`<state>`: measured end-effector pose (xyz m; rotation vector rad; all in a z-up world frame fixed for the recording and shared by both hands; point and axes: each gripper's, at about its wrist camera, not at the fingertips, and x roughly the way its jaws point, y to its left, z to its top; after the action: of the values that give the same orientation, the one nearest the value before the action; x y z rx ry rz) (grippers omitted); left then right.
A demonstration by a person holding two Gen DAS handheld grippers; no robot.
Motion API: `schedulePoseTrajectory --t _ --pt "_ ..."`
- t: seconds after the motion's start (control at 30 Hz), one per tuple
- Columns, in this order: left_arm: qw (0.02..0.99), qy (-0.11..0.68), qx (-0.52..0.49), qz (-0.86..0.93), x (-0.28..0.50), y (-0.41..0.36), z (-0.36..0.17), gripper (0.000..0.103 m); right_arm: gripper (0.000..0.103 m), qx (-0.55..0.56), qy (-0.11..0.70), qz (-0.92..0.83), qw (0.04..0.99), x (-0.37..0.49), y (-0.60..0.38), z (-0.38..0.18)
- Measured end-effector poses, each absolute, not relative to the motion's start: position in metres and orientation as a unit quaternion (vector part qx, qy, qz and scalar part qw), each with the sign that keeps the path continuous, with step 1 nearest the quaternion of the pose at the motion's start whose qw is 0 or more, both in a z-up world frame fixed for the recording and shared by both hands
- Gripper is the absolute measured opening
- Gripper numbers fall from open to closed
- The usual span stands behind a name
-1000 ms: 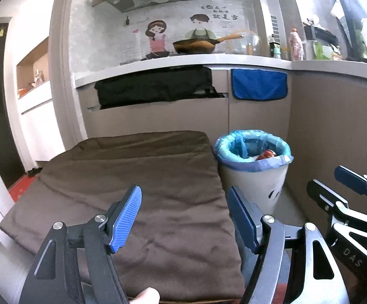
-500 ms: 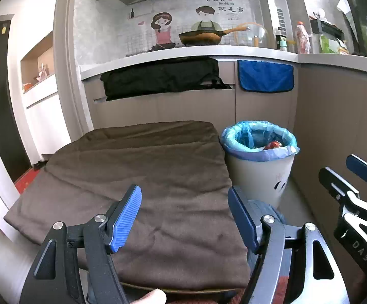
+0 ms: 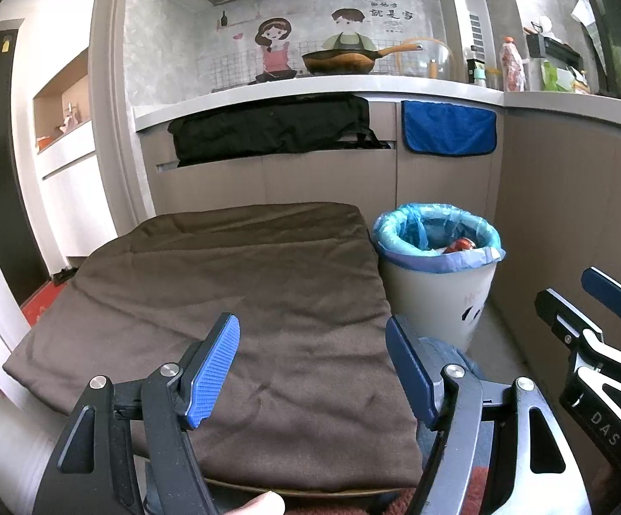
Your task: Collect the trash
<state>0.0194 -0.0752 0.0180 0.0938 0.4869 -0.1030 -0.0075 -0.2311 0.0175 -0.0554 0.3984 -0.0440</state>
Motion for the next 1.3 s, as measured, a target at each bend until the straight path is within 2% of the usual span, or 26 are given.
schedulePoseTrajectory --t 1.3 --pt "0.967 0.245 0.045 -0.05 0.0204 -0.074 0.0169 0.071 0.055 -0.029 0.198 -0.022 0.98 -0.0064 -0.2303 0.0145"
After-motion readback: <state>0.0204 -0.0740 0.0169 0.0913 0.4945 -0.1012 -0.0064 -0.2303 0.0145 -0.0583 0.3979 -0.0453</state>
